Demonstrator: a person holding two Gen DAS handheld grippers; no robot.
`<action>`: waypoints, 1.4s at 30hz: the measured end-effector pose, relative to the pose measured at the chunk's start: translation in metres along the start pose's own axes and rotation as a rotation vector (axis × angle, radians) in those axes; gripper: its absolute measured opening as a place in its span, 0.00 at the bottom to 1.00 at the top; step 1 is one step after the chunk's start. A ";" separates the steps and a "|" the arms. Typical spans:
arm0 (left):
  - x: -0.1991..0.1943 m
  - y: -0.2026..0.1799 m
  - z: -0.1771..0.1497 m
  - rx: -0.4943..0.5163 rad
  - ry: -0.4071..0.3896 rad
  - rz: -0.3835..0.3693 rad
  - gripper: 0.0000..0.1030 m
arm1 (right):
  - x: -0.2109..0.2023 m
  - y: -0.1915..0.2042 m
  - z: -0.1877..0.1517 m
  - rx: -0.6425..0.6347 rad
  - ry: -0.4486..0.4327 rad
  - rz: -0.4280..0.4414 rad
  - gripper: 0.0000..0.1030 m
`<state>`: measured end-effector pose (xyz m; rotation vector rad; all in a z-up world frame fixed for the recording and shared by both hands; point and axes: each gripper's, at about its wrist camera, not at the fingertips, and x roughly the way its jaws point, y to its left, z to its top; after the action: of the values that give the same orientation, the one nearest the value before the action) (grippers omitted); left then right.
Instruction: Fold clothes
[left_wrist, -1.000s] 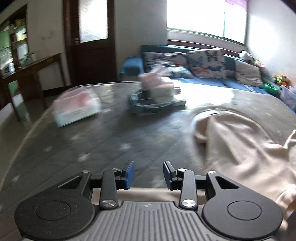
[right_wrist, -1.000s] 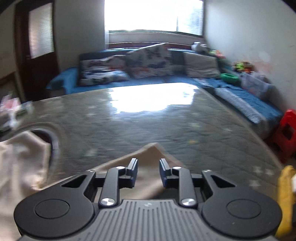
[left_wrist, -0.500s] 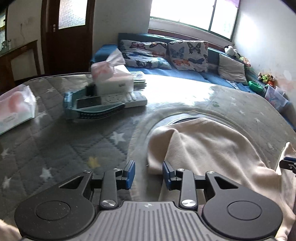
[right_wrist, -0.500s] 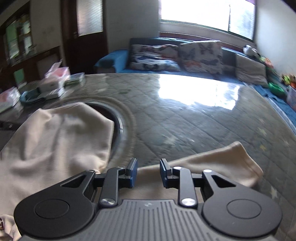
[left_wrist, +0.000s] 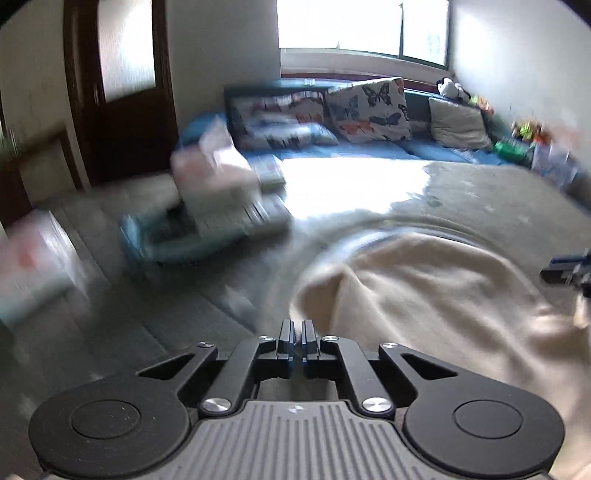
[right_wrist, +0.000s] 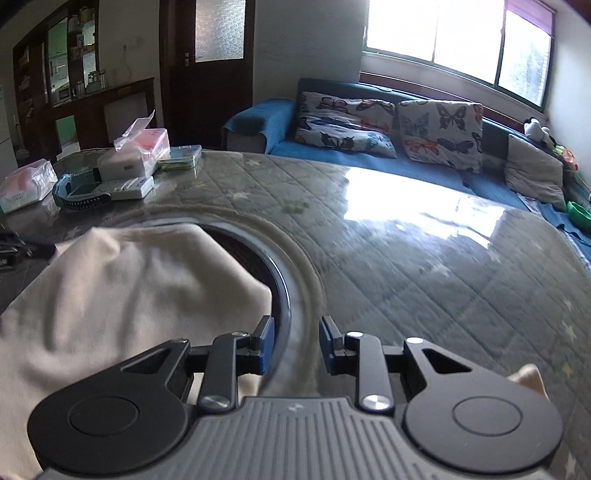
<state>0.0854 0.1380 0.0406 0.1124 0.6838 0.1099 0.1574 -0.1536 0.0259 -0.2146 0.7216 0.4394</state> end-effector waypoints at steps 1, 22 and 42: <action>-0.003 0.001 0.004 0.042 -0.024 0.035 0.04 | 0.004 0.001 0.004 -0.003 0.000 0.004 0.26; 0.025 0.025 -0.009 0.128 0.016 0.165 0.04 | 0.061 0.029 0.038 -0.023 0.054 0.272 0.25; 0.030 0.029 -0.015 0.116 0.032 0.171 0.05 | 0.076 0.058 0.048 -0.083 0.043 0.322 0.36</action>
<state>0.0973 0.1719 0.0140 0.2814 0.7118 0.2368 0.2091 -0.0619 0.0075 -0.1865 0.7834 0.7747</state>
